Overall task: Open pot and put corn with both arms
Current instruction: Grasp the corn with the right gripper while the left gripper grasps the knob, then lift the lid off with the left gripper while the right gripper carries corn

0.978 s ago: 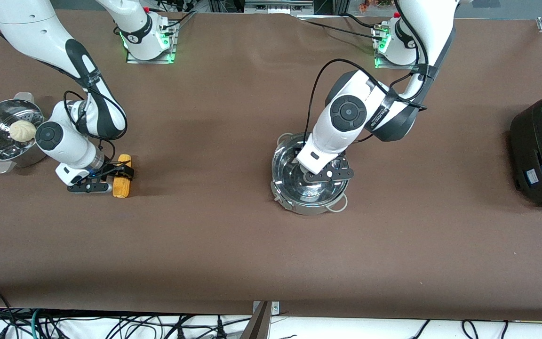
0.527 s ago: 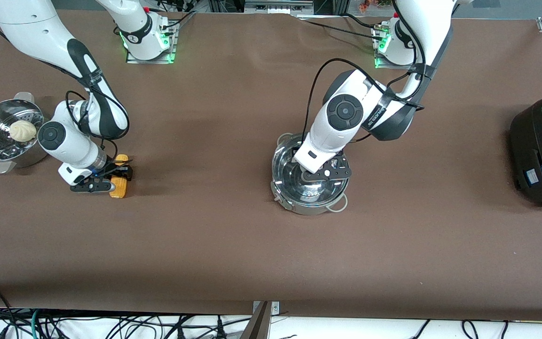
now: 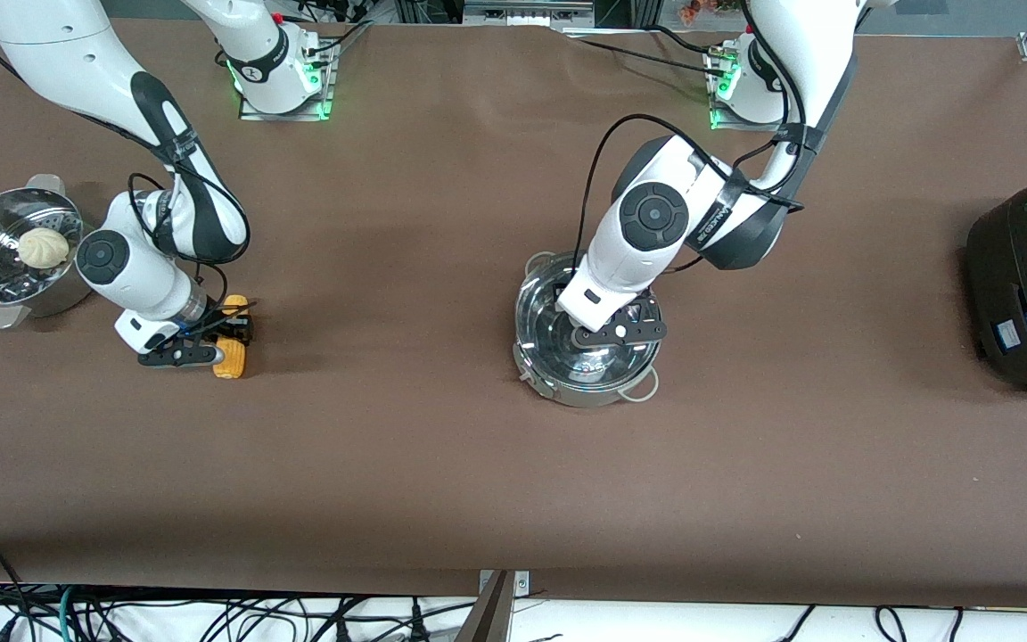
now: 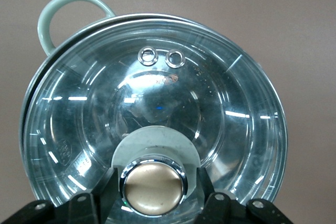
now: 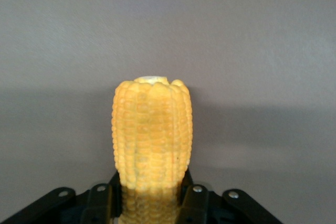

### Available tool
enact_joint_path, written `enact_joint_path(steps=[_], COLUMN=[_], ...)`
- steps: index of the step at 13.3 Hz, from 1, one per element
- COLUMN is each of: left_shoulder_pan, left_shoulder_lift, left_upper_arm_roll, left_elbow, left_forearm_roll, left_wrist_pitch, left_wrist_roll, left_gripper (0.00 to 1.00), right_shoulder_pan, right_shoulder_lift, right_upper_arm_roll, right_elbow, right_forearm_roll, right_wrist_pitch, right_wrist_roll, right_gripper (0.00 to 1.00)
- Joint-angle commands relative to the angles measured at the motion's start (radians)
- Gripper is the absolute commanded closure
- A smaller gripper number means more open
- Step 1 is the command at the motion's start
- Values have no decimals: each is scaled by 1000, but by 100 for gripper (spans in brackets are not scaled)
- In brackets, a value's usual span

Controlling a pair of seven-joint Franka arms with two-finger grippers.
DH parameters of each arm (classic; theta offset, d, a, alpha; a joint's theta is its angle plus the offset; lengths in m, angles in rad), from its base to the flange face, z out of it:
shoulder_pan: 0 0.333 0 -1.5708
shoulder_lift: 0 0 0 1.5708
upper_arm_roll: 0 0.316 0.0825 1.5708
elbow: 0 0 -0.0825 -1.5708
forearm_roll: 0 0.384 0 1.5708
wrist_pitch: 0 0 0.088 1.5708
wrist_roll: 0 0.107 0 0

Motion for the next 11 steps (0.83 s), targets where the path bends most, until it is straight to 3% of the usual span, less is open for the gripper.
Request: enact_joint_path(steps=[1,3,5,6,8,11], left_shoulder_pan=[-23,-26,-26,-26,-25,-23], left_shoulder_lift=[17,17,16,14,2,-39], left_upper_arm_roll=[16,16,16,18,18,30], left_elbow=[34,33,33,33,34,33], left_forearm_roll=[21,22,22,22,22,24], left_wrist_pitch=[-6,-6,-6,-8,-14,-44], left_wrist_roll=[4,8,8,4,4,4], left_gripper=[44,58,91,100,100,100], right_shoulder_pan=[-7,-5,-5,-5,-5,-2], right_shoulder_lift=[-27,-30,-33,-46,-69,-69], right_upper_arm_roll=[7,7,7,11,36,68], right_elbow=[60,118,149,161,205,368], right_forearm_roll=[-8,-8,-8,-8,-8,0], right_wrist_pitch=[-105,-182,-222,-237,-307,-511], right_wrist_roll=[-13,-13,-13,-13,-7,-1], right_gripper=[100,100,100,100,100,100])
